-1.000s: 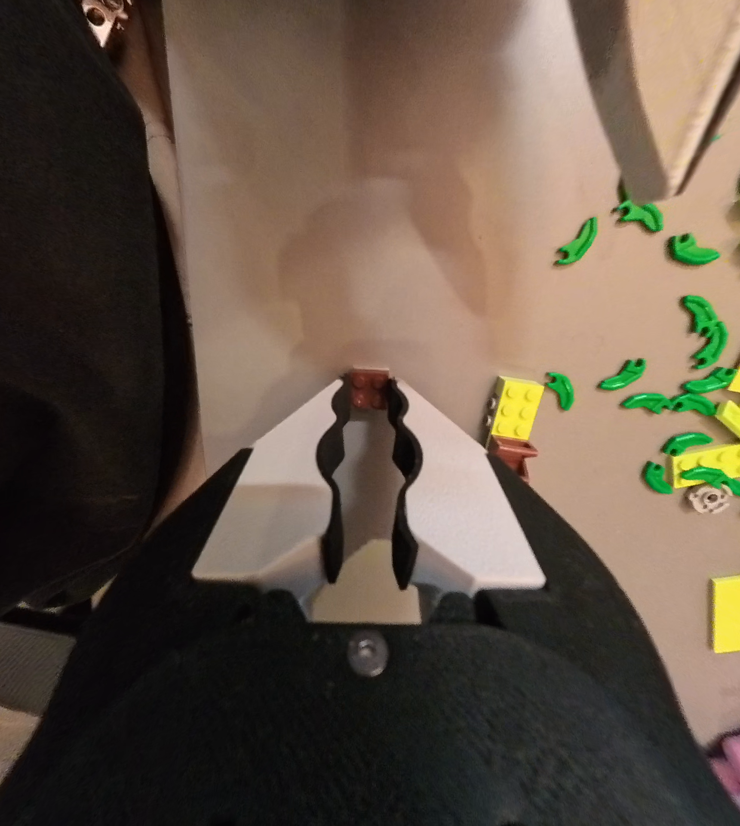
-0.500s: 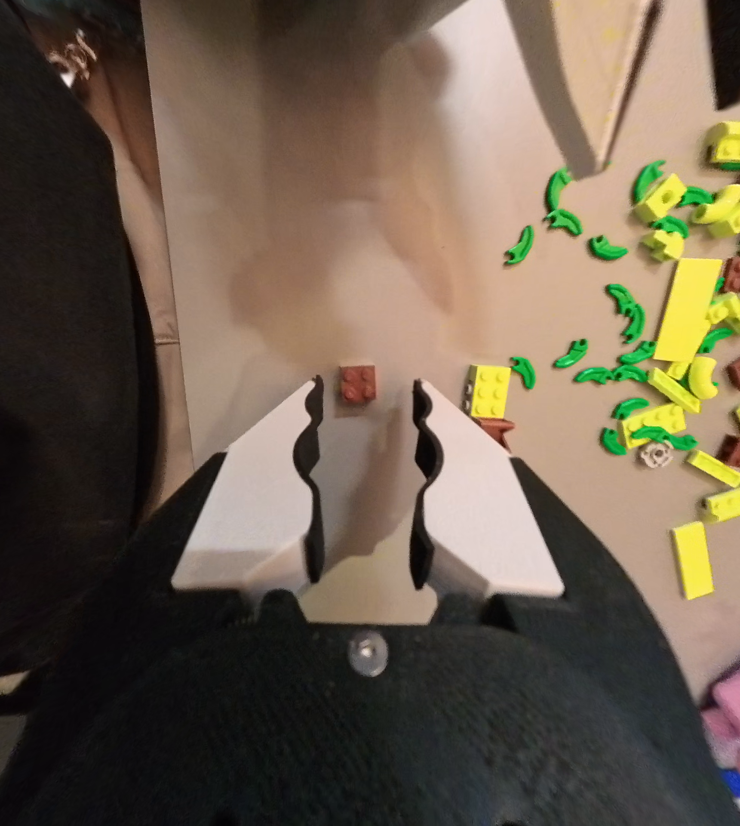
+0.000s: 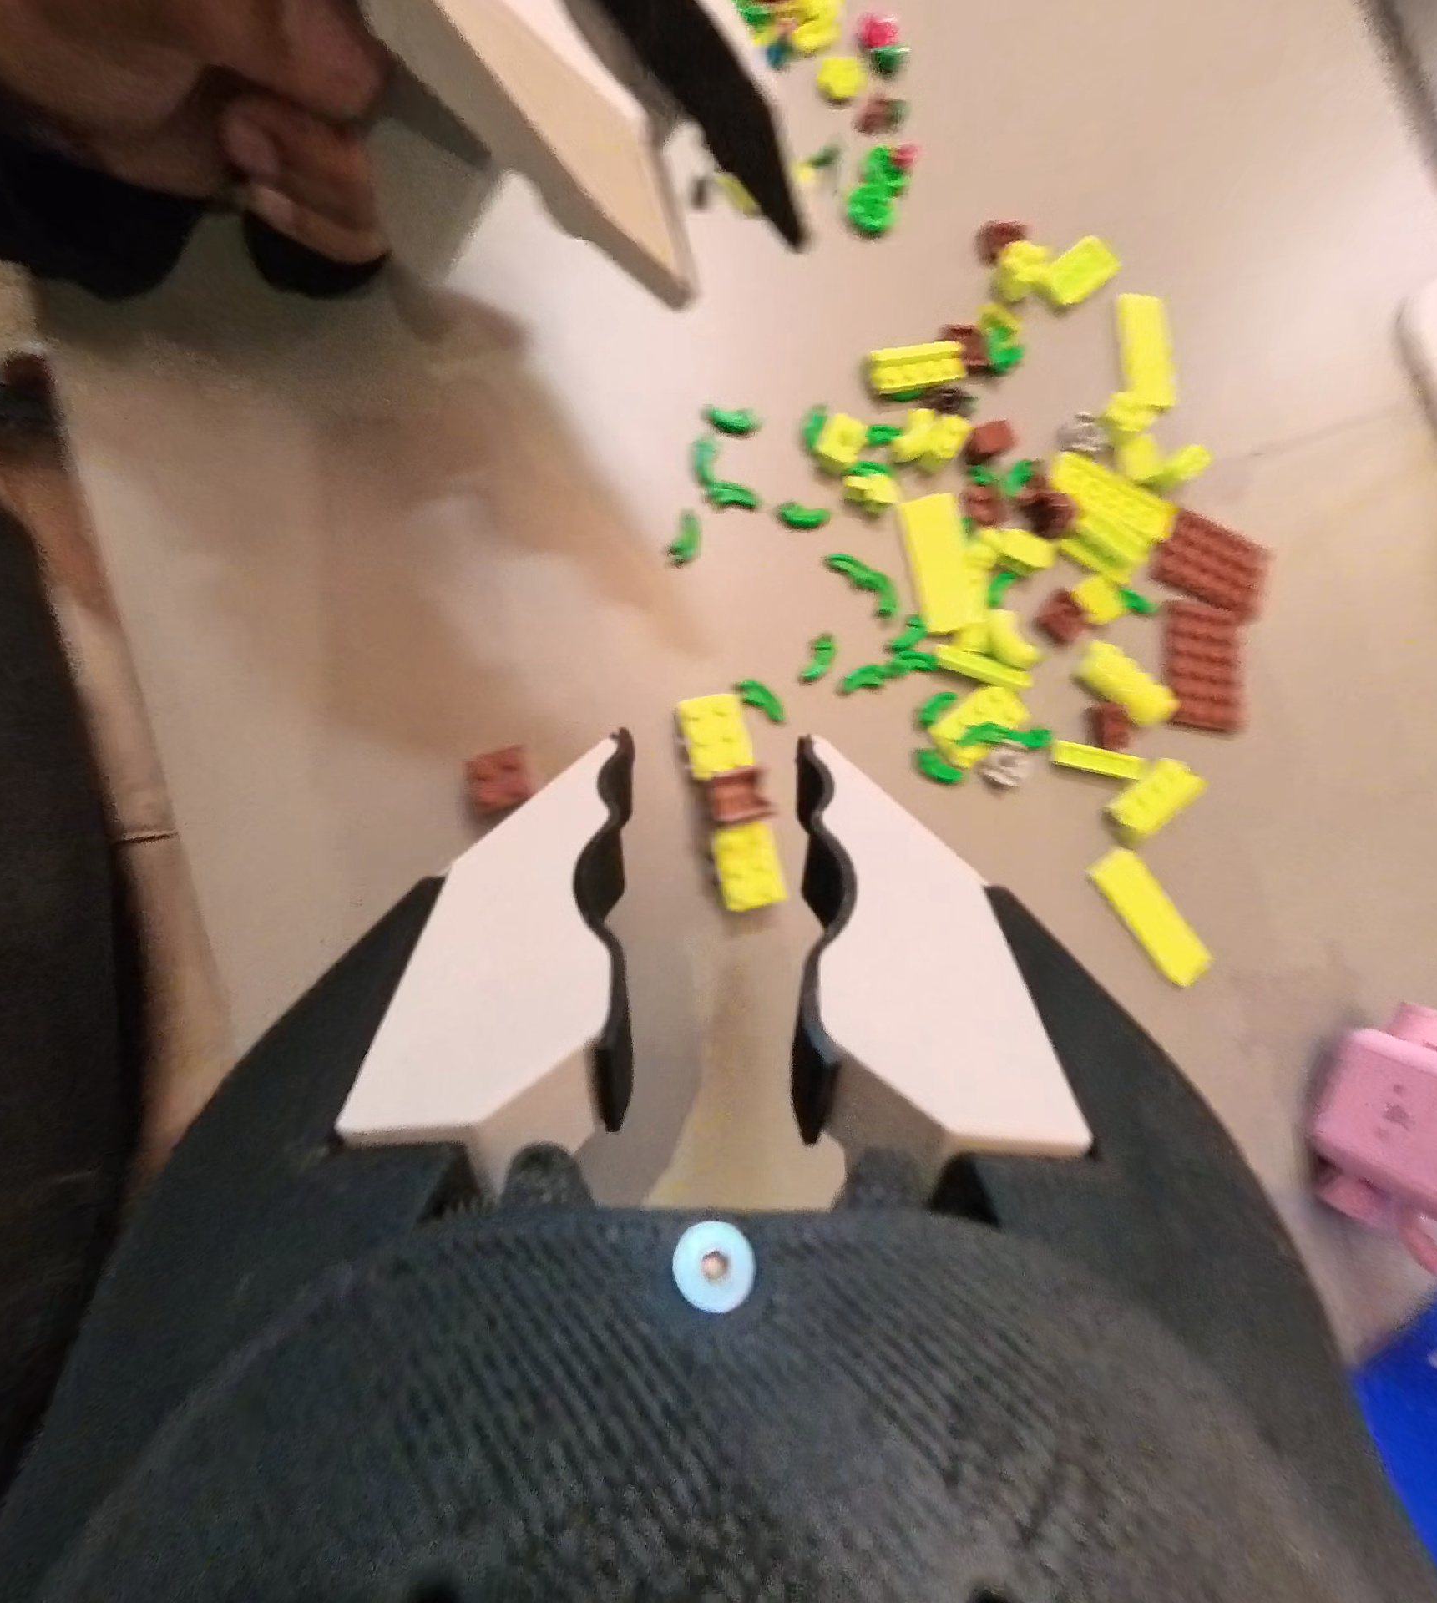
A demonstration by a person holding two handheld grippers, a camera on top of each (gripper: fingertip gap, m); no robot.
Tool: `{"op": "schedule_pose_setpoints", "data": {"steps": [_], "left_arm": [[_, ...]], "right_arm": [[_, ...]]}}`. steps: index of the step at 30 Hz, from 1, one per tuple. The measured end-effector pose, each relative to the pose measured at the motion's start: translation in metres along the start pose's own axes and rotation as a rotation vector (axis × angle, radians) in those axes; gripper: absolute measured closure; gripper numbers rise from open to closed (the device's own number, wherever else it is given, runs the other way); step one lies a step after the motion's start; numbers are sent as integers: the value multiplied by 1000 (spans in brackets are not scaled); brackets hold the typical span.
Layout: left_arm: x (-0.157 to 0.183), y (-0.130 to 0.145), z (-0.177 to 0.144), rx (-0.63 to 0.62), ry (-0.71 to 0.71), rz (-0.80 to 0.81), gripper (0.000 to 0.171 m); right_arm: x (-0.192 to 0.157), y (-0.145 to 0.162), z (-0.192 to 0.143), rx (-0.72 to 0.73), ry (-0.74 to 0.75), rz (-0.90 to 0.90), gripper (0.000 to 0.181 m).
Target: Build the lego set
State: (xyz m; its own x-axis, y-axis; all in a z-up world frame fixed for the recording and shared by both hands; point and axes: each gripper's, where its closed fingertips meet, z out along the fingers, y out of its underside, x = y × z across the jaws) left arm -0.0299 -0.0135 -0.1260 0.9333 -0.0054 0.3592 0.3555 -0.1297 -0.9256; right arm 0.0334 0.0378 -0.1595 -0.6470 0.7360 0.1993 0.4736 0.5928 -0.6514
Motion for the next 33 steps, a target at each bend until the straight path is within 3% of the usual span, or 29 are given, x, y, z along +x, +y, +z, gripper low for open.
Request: {"op": "schedule_pose_setpoints", "data": {"steps": [3, 7, 15, 17, 19, 27, 33], "left_arm": [[-2, -1, -1, 7, -3, -11, 133], [0, -1, -1, 6, -6, 6, 134], [2, 2, 3, -21, -12, 39, 137], [8, 4, 4, -37, 15, 57, 147], [17, 7, 6, -54, 71, 74, 171], [19, 15, 13, -114, 58, 106, 171], [17, 17, 15, -130, 60, 95, 169]], "right_arm": [[43, -6, -16, 75, 213, 20, 149], [81, -13, -40, 293, 308, 236, 148], [135, 61, -46, 389, 478, 401, 157], [138, 68, -46, 451, 465, 476, 155], [139, 71, -44, 451, 433, 515, 150], [130, 72, -25, 341, 395, 455, 149], [130, 72, -25, 356, 366, 478, 151]]}}
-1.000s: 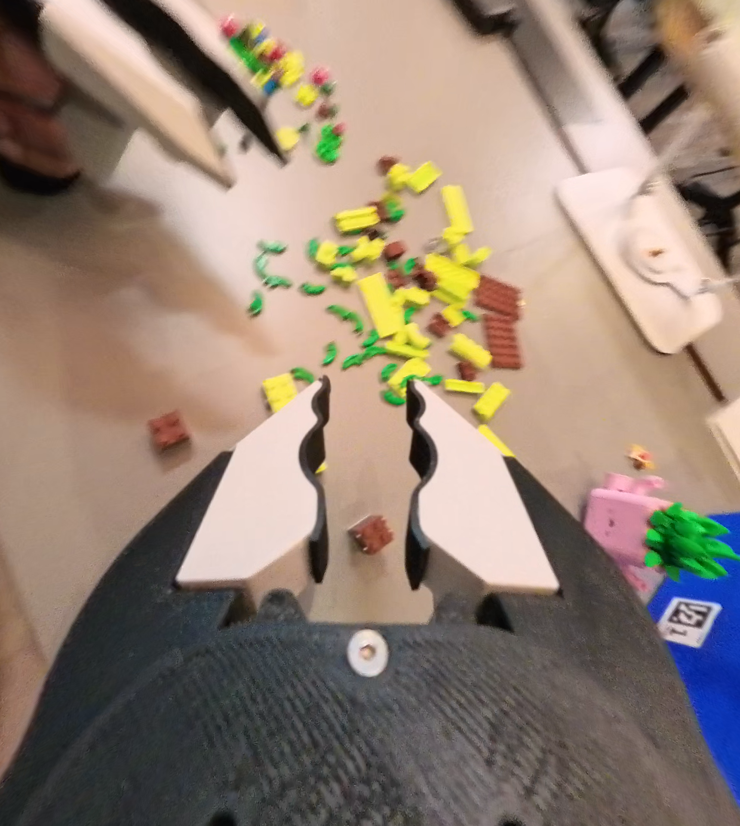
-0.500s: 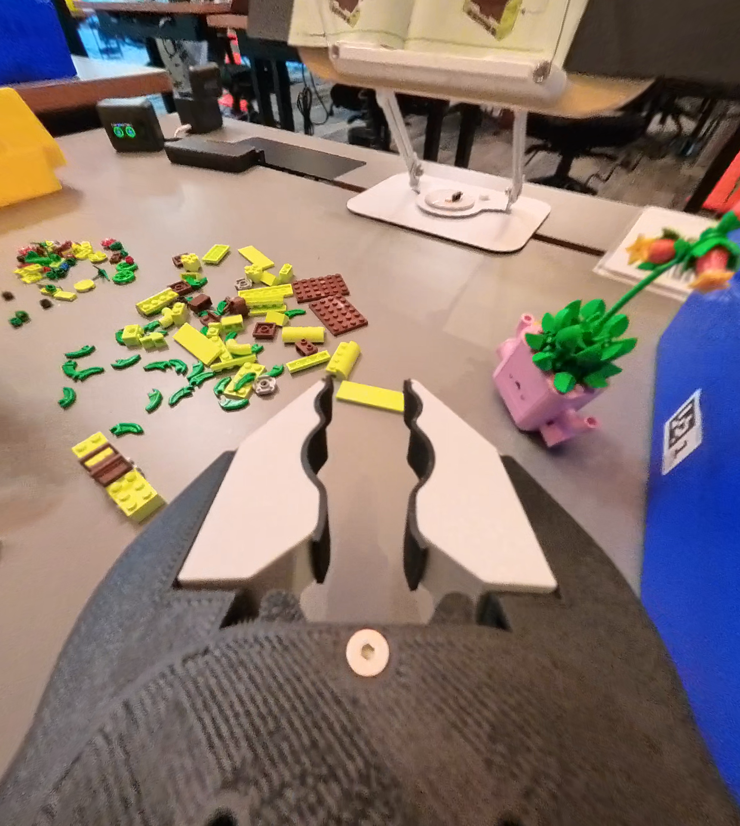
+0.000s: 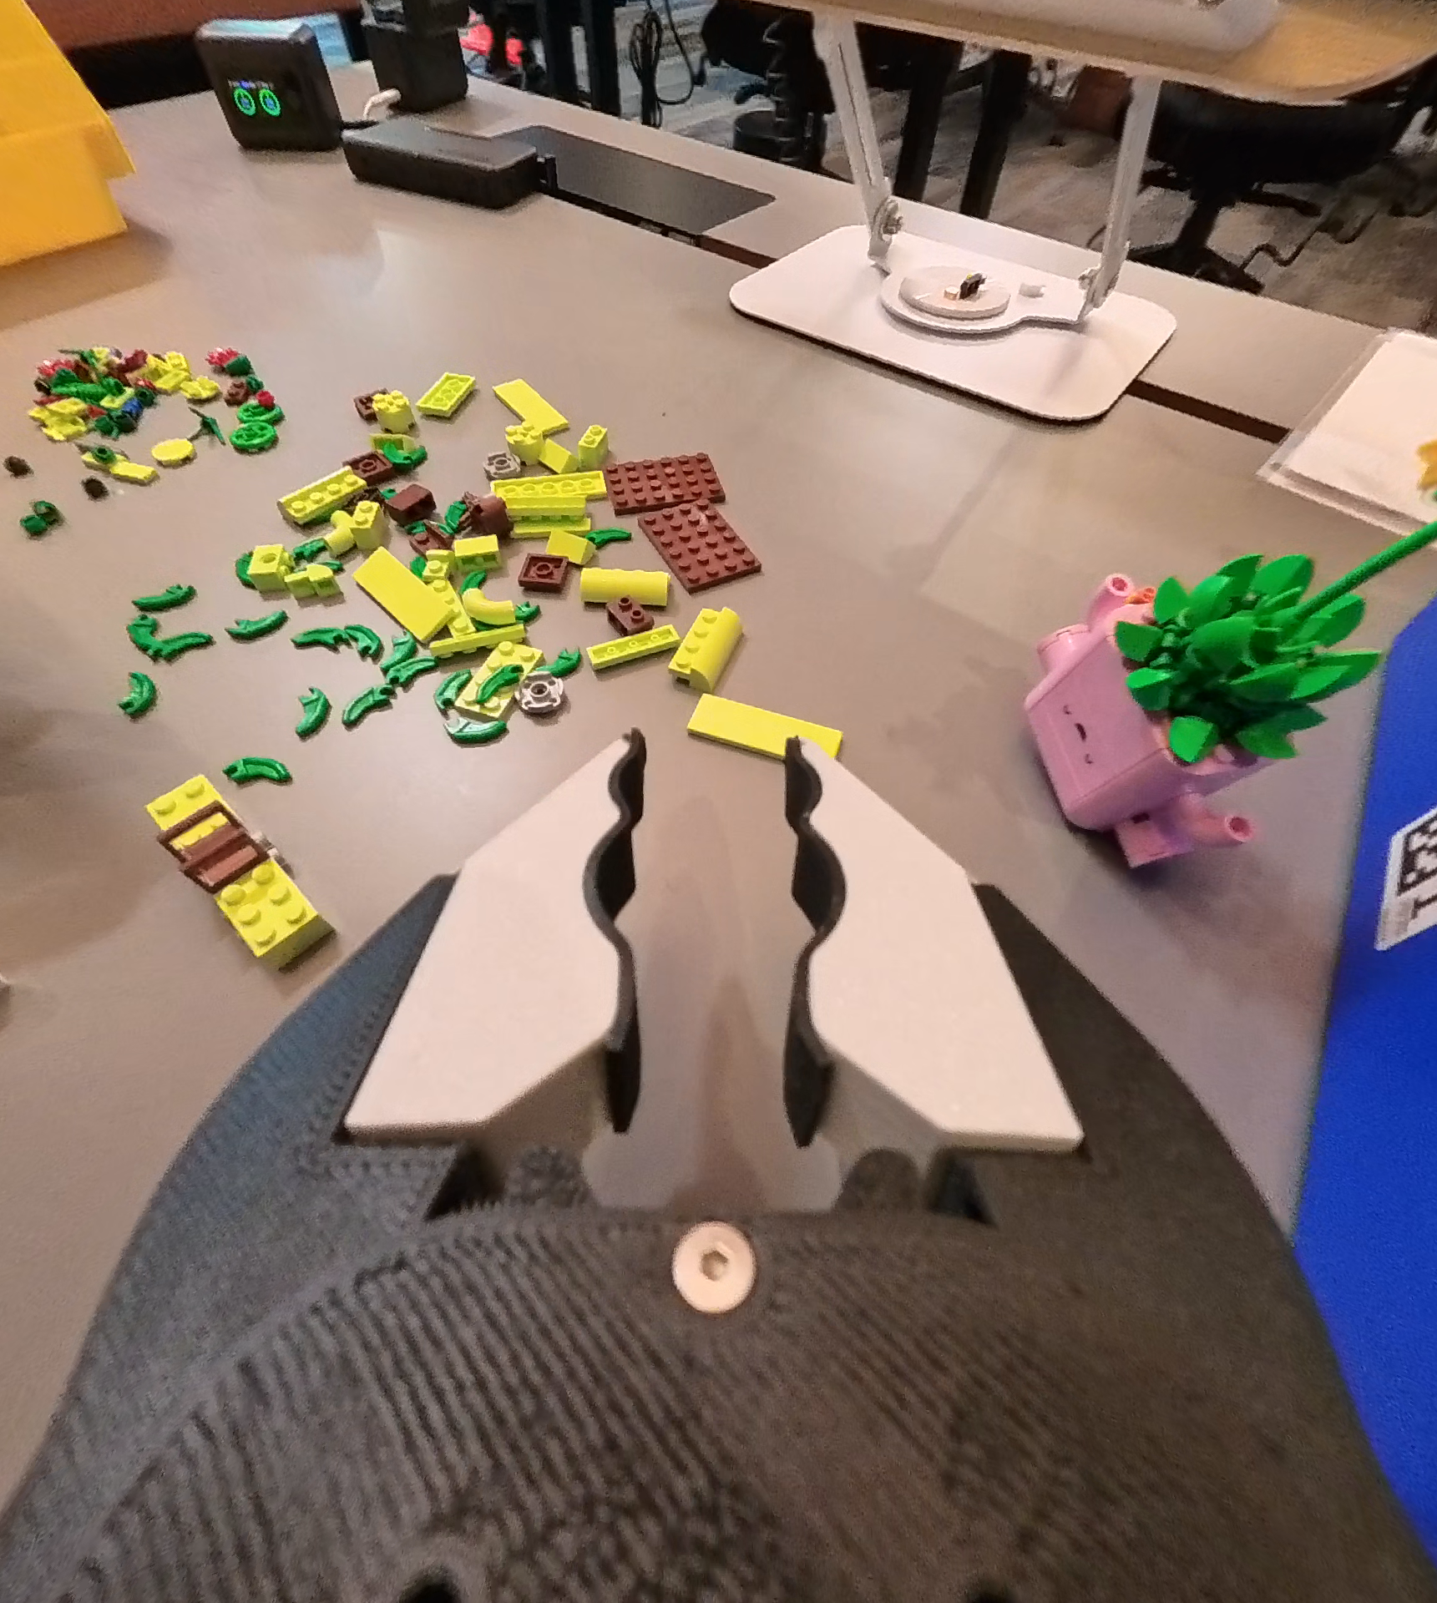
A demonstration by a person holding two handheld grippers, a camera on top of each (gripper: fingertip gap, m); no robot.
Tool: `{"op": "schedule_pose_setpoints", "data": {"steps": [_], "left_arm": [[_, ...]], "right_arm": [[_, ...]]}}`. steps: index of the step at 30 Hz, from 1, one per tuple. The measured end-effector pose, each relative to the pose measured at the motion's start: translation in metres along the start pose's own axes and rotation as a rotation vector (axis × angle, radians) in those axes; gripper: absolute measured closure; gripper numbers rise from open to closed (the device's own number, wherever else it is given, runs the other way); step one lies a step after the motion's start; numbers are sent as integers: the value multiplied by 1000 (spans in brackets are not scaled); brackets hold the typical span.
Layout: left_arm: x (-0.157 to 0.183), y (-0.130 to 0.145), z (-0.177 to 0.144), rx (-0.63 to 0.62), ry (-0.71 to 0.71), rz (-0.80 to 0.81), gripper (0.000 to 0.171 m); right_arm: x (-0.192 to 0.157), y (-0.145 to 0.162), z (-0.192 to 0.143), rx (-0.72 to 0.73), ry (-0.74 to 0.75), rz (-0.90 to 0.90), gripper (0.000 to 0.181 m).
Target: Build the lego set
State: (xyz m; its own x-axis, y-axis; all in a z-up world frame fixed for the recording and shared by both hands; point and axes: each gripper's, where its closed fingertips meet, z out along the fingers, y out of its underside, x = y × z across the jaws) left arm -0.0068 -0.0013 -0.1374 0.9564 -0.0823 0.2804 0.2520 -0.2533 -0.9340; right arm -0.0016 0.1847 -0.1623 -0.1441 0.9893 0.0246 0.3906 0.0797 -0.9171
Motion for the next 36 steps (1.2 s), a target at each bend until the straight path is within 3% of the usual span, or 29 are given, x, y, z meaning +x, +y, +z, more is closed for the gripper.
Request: {"op": "schedule_pose_setpoints", "data": {"steps": [7, 36], "left_arm": [[1, -2, -3, 23, 34, -24, 171], [-3, -4, -4, 38, -16, -21, 160]], "right_arm": [[4, -3, -3, 24, -46, 83, 156], [-2, 3, 2, -23, -38, 18, 155]]}}
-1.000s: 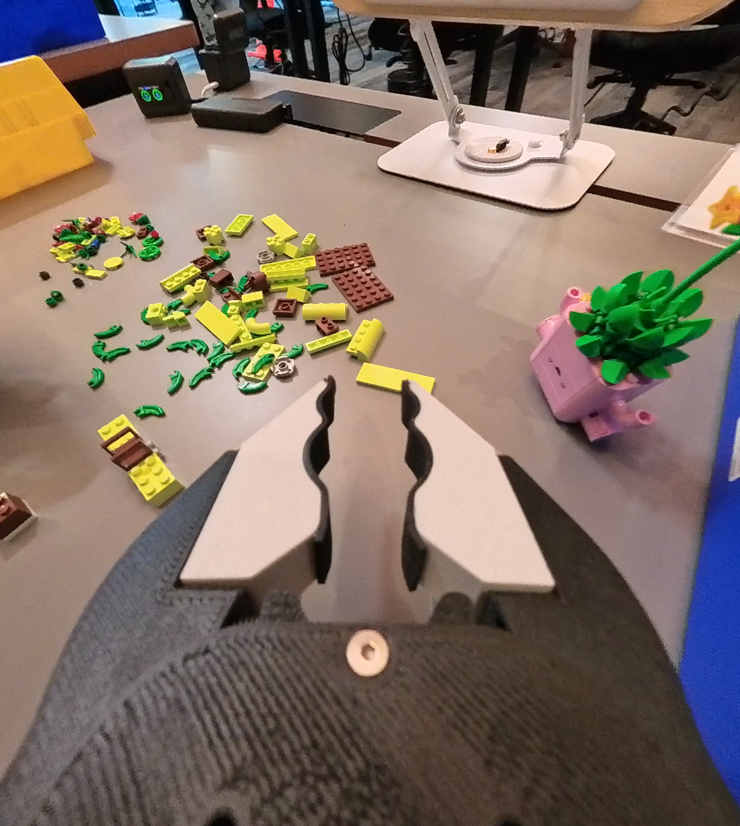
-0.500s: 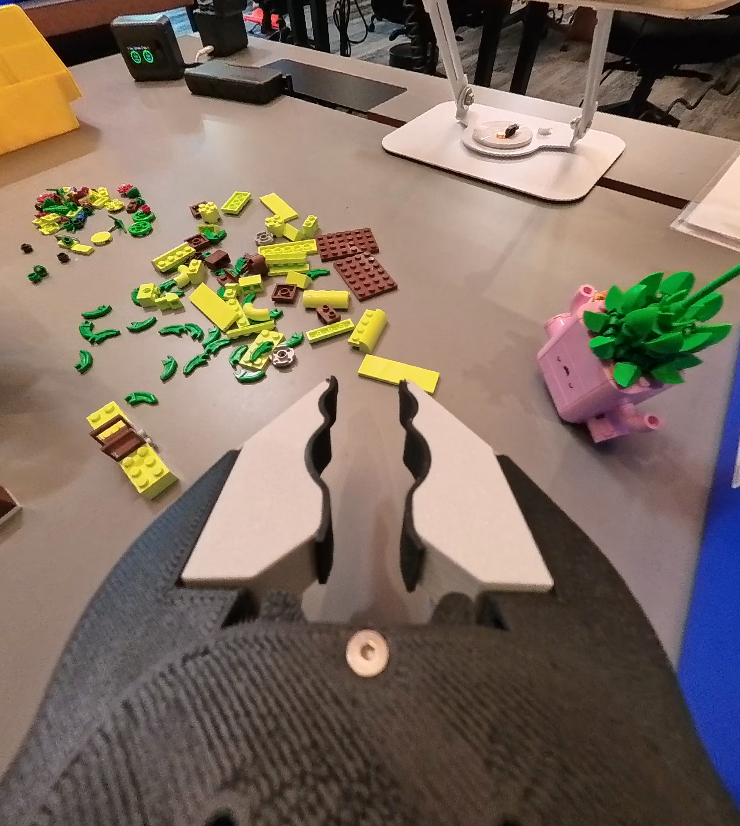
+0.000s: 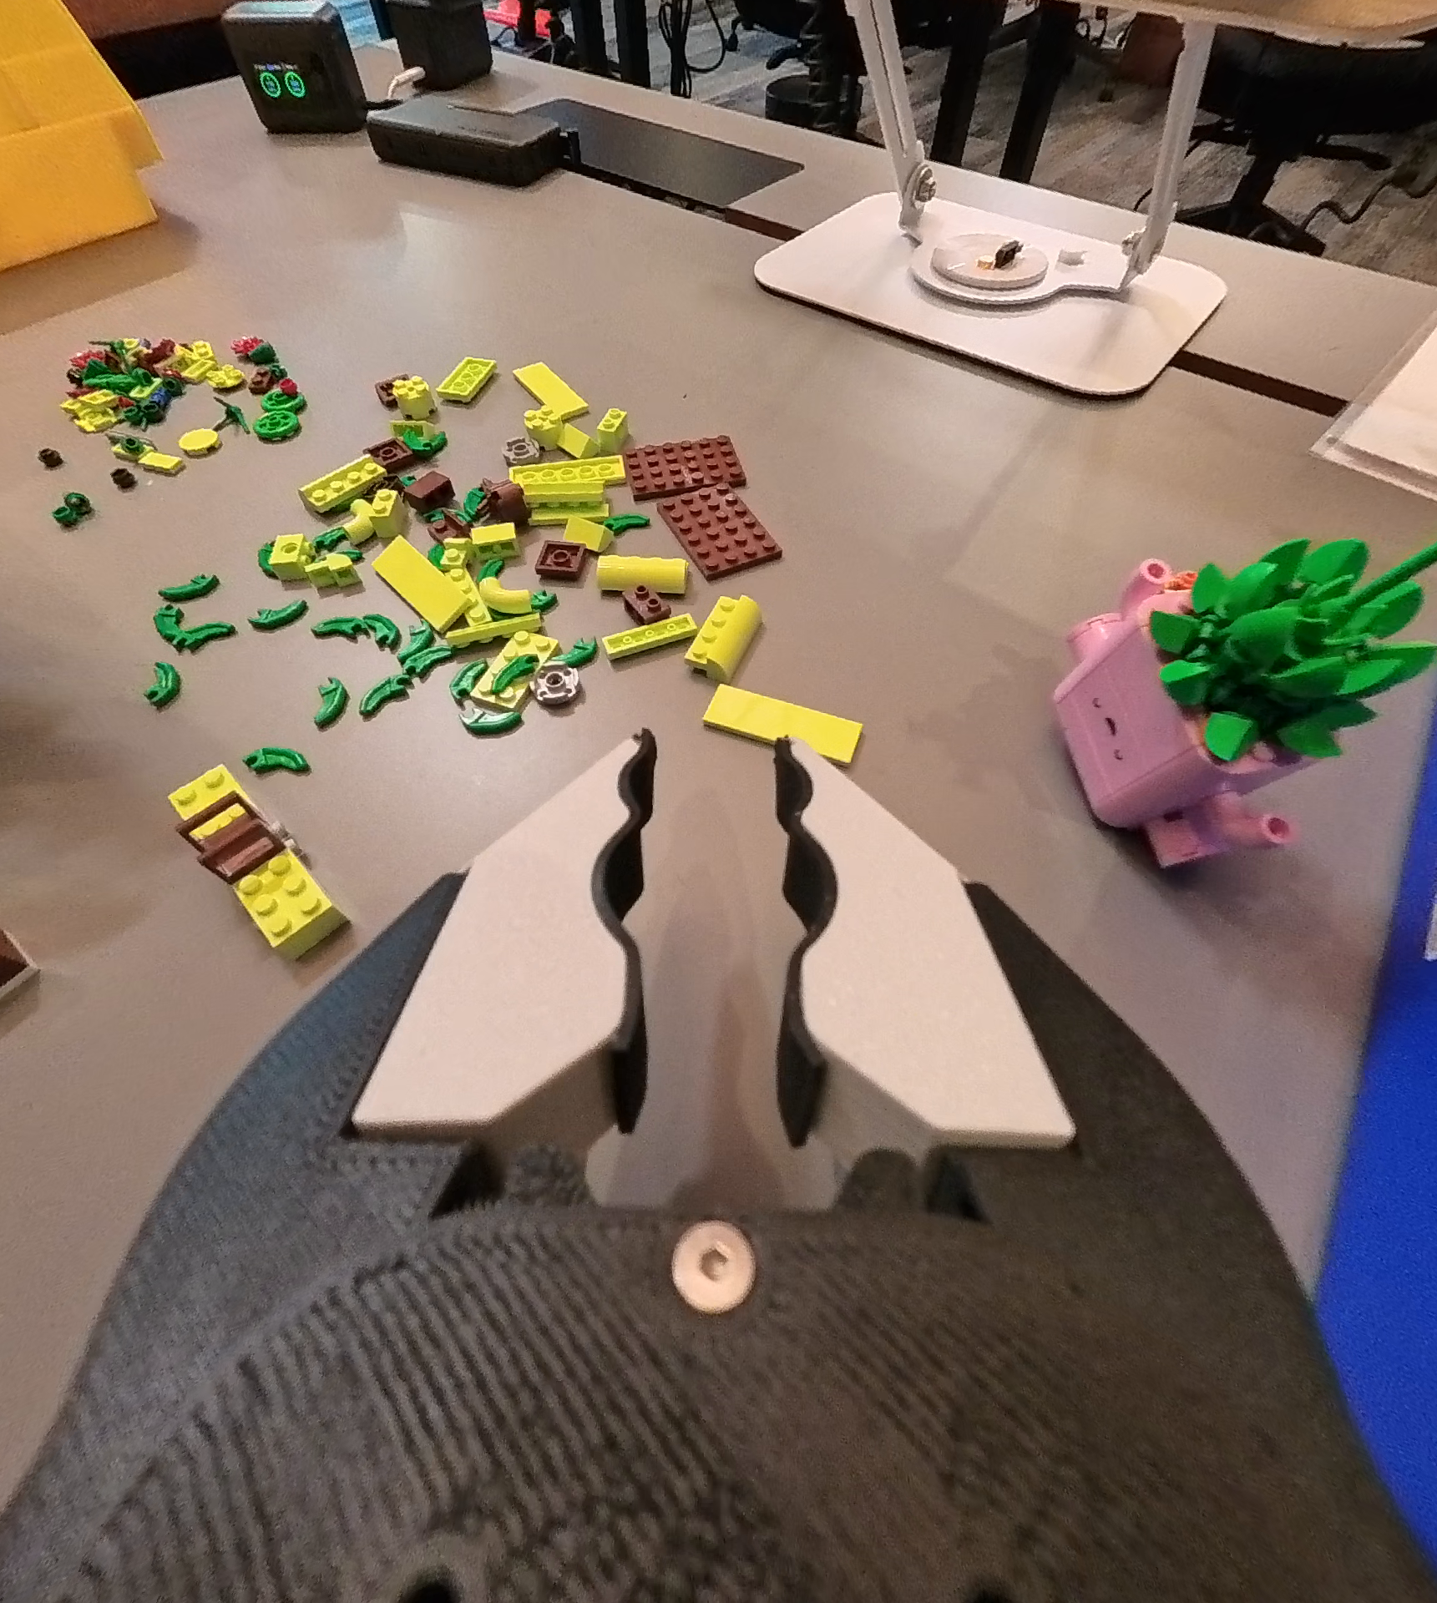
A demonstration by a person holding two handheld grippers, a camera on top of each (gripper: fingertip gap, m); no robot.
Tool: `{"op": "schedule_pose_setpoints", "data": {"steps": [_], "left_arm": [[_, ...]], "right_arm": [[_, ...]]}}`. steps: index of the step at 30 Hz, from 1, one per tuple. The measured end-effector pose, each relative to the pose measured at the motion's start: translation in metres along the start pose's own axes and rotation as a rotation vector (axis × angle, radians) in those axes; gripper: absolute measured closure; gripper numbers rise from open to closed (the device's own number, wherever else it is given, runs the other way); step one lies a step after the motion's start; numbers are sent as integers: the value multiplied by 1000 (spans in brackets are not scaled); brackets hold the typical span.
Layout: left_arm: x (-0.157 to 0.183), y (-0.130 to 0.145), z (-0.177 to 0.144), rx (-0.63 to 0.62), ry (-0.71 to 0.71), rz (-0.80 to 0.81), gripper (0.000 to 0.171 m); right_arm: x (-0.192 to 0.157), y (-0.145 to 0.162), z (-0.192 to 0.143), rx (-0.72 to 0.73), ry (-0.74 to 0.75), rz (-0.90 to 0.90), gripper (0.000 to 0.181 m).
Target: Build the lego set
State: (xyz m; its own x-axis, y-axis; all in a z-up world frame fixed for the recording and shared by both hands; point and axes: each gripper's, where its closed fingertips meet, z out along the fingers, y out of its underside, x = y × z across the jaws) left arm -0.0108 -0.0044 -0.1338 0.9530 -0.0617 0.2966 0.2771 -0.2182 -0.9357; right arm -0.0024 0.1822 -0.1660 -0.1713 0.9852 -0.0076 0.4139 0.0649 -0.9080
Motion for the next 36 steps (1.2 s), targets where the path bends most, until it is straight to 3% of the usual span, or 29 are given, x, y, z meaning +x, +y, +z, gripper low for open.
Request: {"op": "schedule_pose_setpoints", "data": {"steps": [36], "left_arm": [[-3, 0, 1, -4, -10, -13, 156]], "right_arm": [[-5, -1, 0, 1, -2, -32, 156]]}}
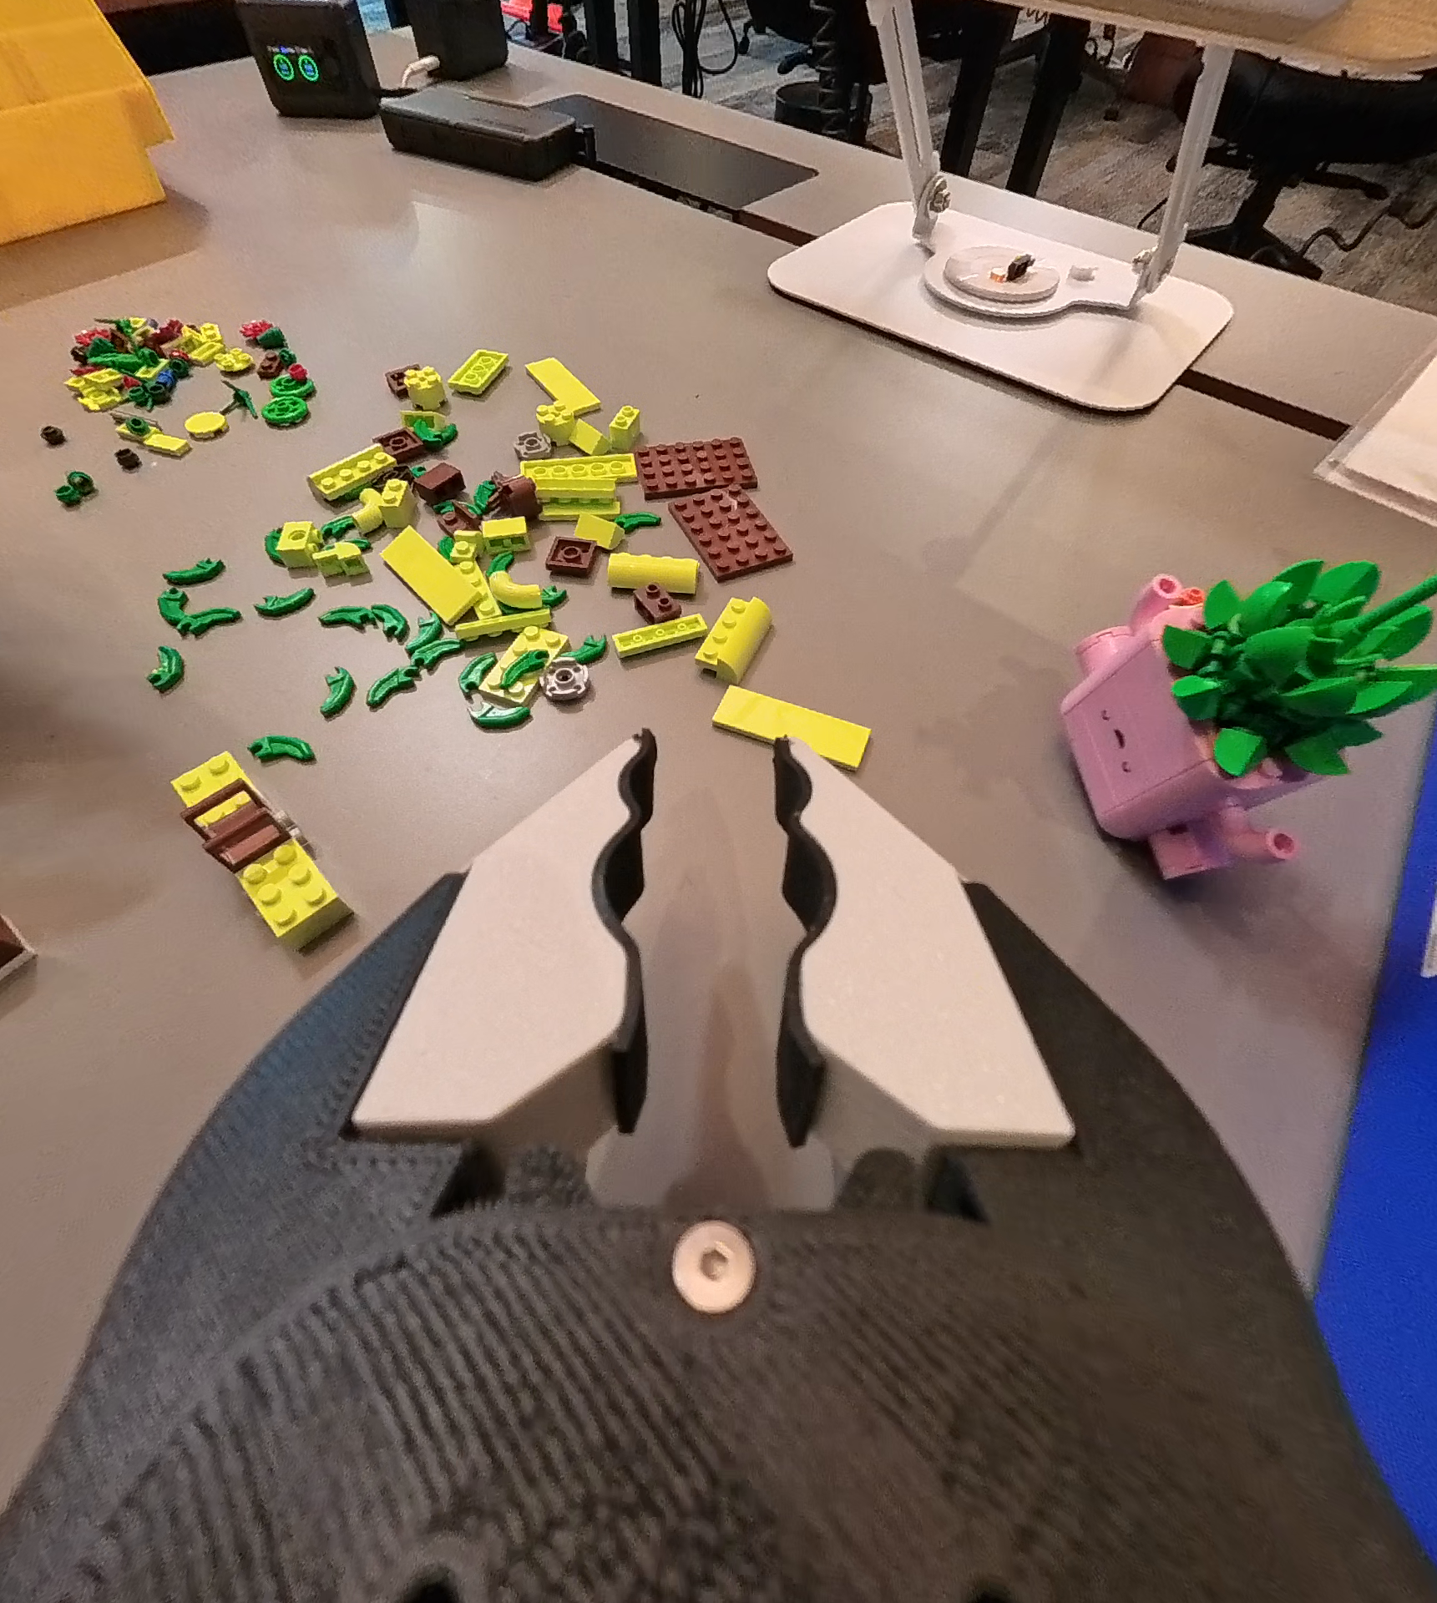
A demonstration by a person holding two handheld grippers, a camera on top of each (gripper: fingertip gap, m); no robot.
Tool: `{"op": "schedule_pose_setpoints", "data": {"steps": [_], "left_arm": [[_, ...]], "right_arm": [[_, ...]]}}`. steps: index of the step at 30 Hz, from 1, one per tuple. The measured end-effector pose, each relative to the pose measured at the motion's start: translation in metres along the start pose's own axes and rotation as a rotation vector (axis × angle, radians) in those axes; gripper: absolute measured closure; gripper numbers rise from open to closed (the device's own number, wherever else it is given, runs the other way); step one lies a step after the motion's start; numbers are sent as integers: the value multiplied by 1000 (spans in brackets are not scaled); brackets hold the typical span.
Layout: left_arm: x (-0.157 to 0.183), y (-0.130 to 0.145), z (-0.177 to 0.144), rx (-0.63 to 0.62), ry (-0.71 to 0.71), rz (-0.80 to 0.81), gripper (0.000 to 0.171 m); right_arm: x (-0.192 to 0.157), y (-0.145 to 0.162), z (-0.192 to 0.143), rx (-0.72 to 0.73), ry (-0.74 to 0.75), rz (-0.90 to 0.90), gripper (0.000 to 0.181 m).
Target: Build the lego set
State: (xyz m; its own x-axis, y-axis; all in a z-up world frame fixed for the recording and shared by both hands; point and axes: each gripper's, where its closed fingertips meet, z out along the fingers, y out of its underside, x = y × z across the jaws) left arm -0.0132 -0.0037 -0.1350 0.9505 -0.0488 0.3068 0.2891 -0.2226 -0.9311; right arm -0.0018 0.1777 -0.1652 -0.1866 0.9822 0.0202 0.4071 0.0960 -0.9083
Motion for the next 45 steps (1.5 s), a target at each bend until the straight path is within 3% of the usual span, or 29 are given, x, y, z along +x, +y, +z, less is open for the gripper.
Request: {"op": "schedule_pose_setpoints", "data": {"steps": [13, 17, 20, 25, 32, 35, 38, 41, 45], "left_arm": [[-2, 0, 1, -4, -1, -13, 154], [-4, 0, 1, 0, 2, -38, 154], [-5, 0, 2, 2, 4, -40, 154], [-4, 1, 3, -8, -8, -18, 154], [-5, 0, 3, -4, -11, -24, 154], [-5, 0, 4, -5, -5, -28, 154], [-5, 0, 4, -3, -8, -24, 154], [-5, -2, 4, 11, -13, -25, 151], [-1, -11, 3, 85, 26, -154, 136]], "right_arm": [[2, 1, 2, -10, 16, 2, 157], [-8, -22, 13, 37, -54, 19, 153], [-16, -30, 37, -59, -89, -76, 156], [-21, -15, 86, -254, -136, -173, 159], [-19, -6, 100, -329, -168, -119, 162], [-21, 0, 101, -365, -196, -106, 173], [-22, -11, 92, -308, -185, -130, 174], [-34, -39, 71, -147, -194, -205, 174], [-84, -67, 30, 99, -275, -314, 174]]}}
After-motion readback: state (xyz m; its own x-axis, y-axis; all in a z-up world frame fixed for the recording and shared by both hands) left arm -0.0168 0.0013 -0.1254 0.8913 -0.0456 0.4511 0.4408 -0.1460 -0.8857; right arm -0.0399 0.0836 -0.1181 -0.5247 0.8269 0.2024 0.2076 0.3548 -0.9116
